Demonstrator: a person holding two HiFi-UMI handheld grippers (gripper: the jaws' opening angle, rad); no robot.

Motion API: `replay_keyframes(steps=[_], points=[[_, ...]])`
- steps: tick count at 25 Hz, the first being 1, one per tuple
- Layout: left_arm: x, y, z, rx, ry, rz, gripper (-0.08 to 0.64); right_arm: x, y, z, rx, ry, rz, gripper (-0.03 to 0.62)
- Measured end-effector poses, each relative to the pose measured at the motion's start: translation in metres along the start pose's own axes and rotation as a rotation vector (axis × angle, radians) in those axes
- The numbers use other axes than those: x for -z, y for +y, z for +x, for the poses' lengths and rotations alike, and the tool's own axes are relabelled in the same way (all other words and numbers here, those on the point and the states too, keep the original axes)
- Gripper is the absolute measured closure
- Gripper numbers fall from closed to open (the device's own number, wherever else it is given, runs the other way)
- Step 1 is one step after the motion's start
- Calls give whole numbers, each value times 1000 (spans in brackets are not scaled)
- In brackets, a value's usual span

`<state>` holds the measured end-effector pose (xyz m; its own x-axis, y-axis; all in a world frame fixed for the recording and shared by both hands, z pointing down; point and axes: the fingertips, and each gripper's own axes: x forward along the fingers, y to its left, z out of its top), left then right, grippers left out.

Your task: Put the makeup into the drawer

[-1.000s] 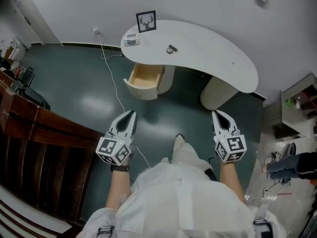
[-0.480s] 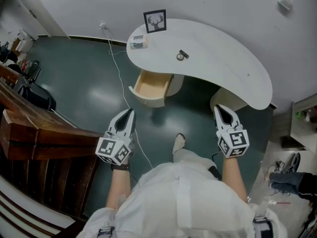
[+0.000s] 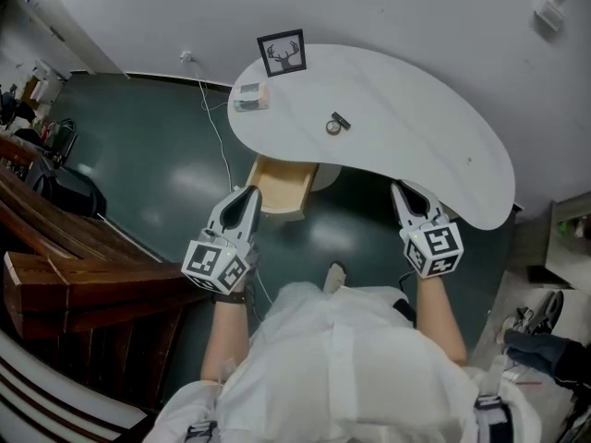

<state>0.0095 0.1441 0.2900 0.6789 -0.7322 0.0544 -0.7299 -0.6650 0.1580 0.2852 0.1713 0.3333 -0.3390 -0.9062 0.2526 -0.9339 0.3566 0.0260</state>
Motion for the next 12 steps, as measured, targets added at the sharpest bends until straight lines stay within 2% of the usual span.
replay_keyframes(steps=[7, 12], points=[[6, 1, 44, 69, 41, 4, 531, 4, -8, 38, -47, 47, -3, 581], [3, 17, 74, 104, 65, 10, 531, -2, -11, 69, -54, 64, -1, 580]])
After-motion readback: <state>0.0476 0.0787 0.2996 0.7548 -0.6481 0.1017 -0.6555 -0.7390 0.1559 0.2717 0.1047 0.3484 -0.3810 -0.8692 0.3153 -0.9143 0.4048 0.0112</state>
